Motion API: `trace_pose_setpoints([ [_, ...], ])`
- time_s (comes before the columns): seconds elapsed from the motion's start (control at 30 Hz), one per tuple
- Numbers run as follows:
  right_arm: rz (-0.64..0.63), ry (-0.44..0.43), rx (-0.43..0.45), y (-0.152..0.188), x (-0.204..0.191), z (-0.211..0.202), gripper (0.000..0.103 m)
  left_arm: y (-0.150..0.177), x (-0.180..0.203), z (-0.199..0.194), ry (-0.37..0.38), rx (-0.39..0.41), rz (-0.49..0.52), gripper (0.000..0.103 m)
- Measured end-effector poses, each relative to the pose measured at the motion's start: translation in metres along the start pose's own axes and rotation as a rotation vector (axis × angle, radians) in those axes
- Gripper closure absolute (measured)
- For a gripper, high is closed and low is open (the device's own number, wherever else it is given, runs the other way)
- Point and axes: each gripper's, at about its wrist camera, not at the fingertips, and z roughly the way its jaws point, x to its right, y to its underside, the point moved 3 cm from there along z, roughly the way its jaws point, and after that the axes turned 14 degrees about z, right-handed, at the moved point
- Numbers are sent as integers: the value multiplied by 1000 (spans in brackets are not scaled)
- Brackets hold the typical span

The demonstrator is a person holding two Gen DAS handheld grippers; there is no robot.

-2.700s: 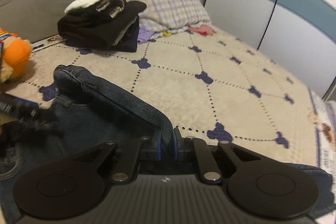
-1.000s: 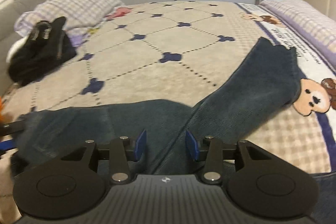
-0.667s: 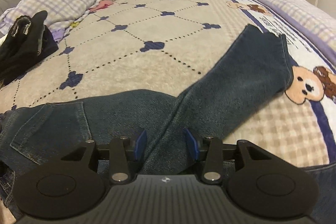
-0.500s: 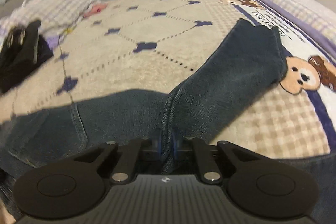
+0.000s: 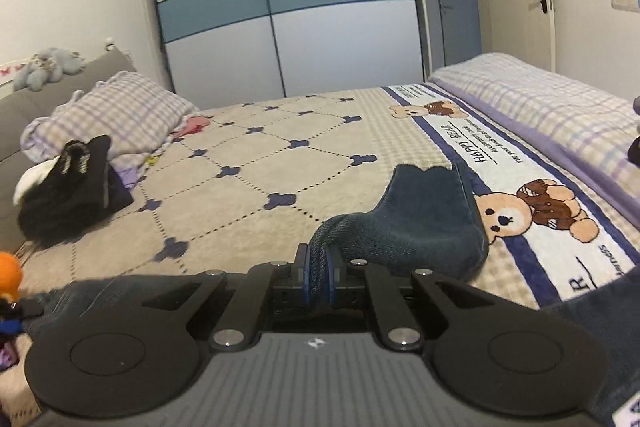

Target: Fold clothes

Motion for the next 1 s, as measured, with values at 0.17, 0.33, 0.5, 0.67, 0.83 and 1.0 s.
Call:
trace_pose_setpoints([
  [0.17,-9,8,-26,24,6,-15,94,13,-6,-7,-15,-27,31,74],
  [0.33,-22,16,-90,53,15,-9,94,29,-15,0,-65,-79,57,75],
  [0.5,-50,48,-172,87,22,9,94,39,-22,10,-110,-114,93,72],
  [0.67,-40,50,-210,99,29,21,92,40,-27,11,-151,-95,85,48],
  [0.83,-29,59,-181,90,33,16,62,33,-11,-7,-192,-8,153,48],
  [1.0,21,40,-176,76,36,16,59,21,12,-20,-192,92,241,47],
])
